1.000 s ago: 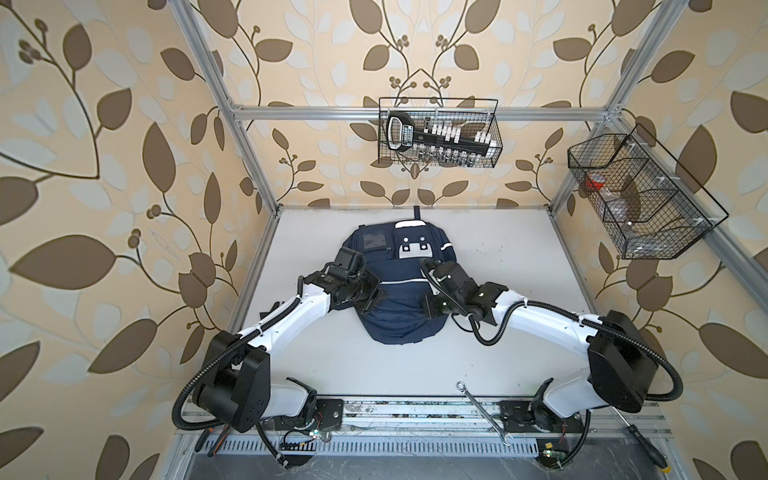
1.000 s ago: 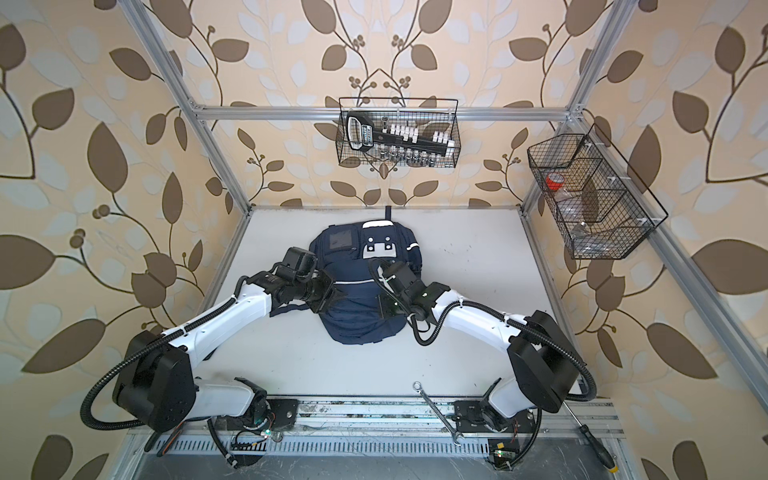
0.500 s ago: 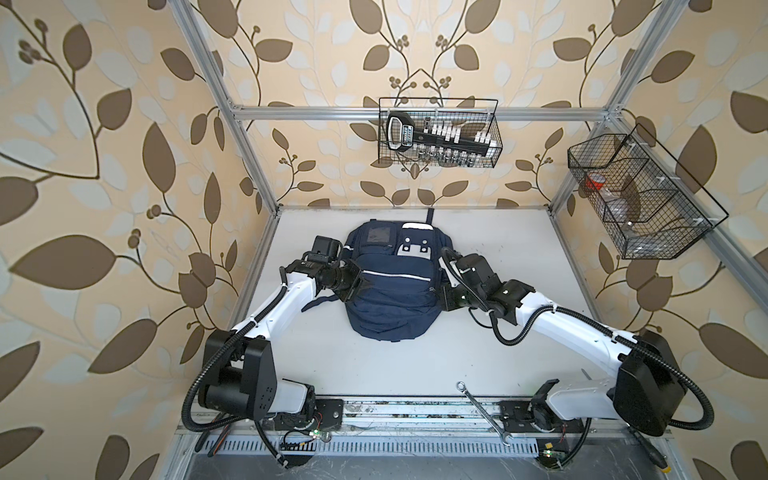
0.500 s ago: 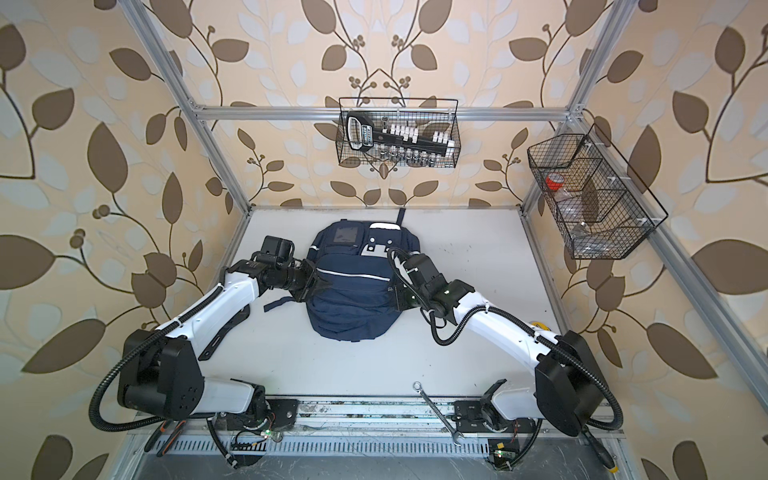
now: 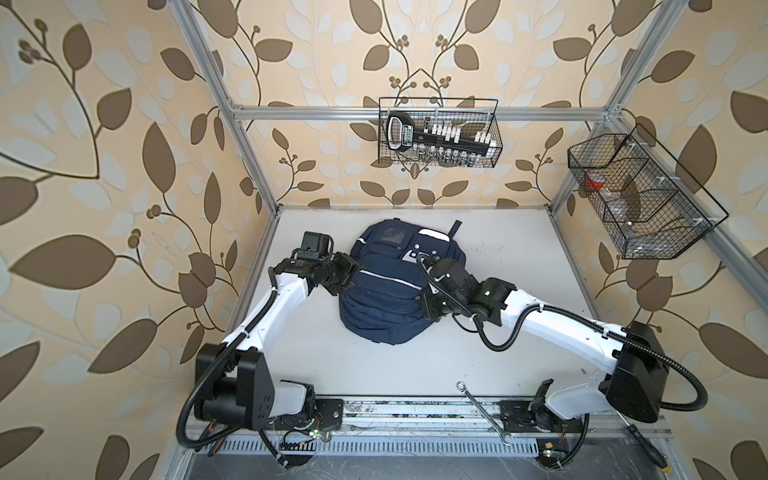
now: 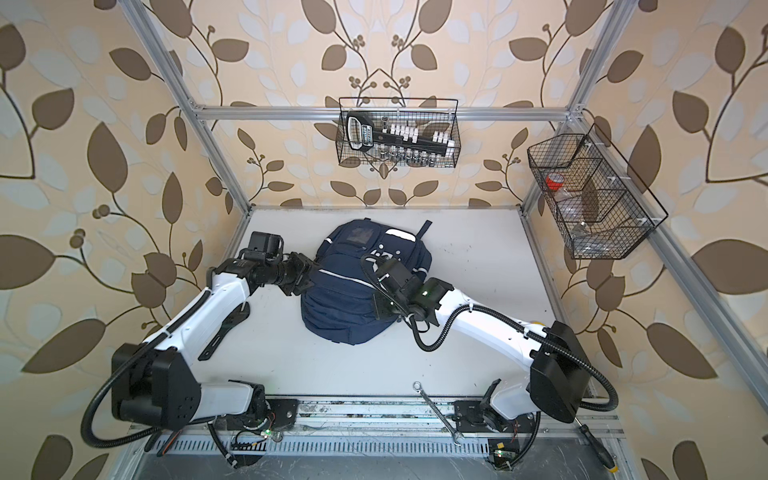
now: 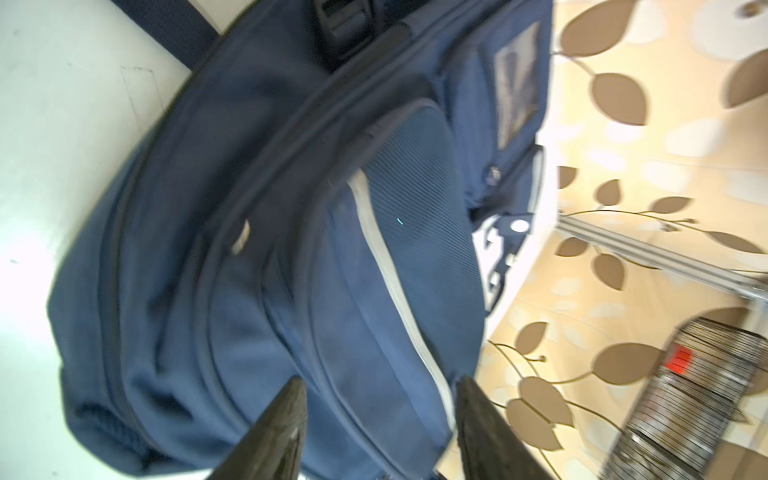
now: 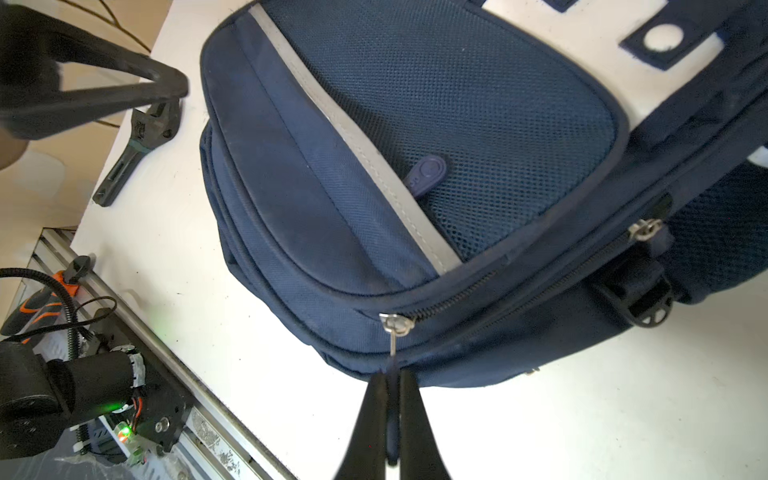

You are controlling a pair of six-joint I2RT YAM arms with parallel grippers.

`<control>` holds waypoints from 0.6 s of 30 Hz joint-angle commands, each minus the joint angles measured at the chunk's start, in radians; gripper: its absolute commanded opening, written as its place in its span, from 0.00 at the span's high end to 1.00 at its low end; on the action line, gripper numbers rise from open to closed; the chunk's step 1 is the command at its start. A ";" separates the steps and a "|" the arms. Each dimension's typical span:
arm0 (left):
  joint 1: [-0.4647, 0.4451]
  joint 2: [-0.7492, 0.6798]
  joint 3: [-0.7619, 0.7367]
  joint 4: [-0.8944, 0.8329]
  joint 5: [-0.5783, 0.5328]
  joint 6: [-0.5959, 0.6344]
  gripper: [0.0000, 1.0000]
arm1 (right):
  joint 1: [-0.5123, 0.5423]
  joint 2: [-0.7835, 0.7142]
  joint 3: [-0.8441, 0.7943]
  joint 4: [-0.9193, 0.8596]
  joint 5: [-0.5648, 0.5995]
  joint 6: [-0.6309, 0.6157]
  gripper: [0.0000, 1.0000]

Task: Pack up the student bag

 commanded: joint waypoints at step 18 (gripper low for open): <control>-0.386 -0.078 -0.112 0.197 -0.051 -0.342 0.30 | 0.027 -0.025 0.054 0.010 0.007 0.012 1.00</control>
